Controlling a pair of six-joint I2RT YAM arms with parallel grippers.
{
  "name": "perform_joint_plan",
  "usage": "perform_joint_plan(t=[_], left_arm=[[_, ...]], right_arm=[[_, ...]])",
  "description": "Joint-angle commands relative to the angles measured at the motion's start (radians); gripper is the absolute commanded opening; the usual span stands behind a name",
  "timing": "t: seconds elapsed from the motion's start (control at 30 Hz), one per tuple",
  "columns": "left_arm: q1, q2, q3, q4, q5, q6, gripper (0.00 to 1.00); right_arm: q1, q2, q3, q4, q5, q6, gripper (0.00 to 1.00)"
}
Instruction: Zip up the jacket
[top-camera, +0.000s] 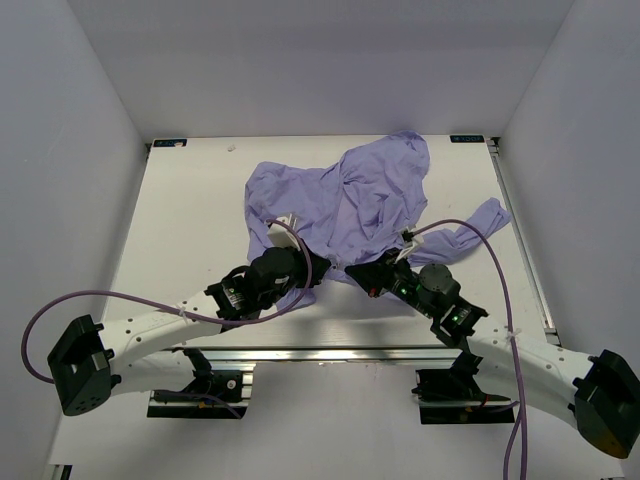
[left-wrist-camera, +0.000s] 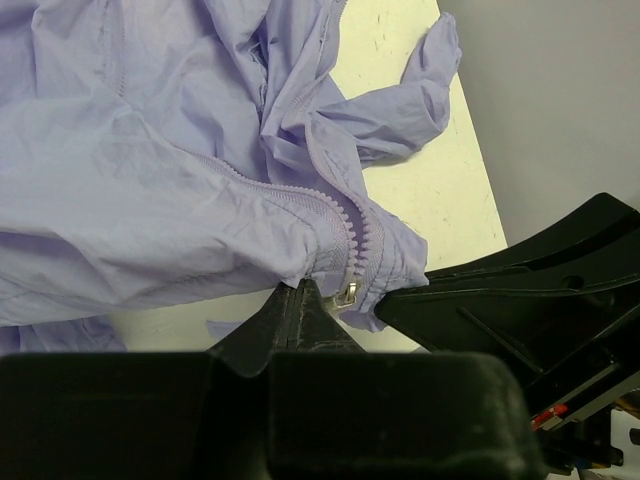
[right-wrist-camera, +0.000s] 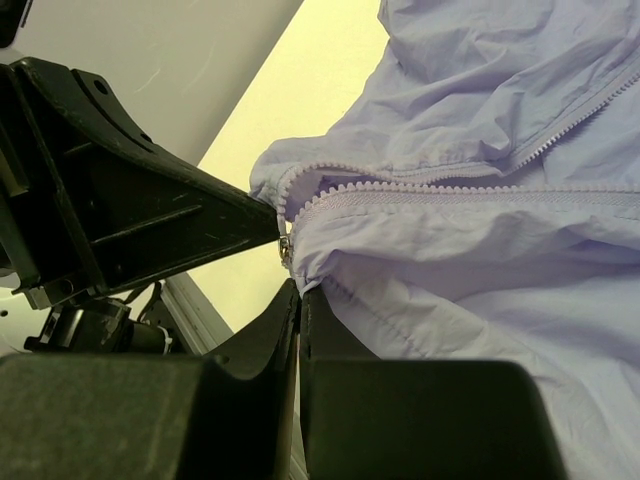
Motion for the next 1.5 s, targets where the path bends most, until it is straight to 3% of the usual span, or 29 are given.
perform_joint_plan(t=[0.0,0.33,0.57,0.9,1.1,1.47], left_arm=[[-0.009,-0.015,0.018,0.015,0.011,0.008,0.0],[-0.014,-0.019,0.015,0.008,0.028,0.026,0.0],[-0.029,-0.041,0.006,-0.029,0.008,0.057,0.0],[-0.03,-0.09,0.009,-0.069,-0.049,0.045,0.0],[-0.03,-0.104,0.018,-0.063,-0.095,0.046,0.0],[-0.03,-0.082,0.016,-0.035,-0.05,0.045,0.0]], right_arm=[[-0.003,0.008,0.056,0.079,0.016,-0.015,0.0],[-0.003,0.025,0.065,0.113,0.042,-0.017,0.0],[-0.003,0.019,0.12,0.015,0.054,-0.029,0.0],[-0.003,-0.029,0.071,-0.088,-0.041,-0.041,0.0],[-0.003,-0.079,0.038,-0.088,-0.09,-0.072,0.0],[-0.003,-0.035,0.038,0.017,-0.162,-0.089,0.0]])
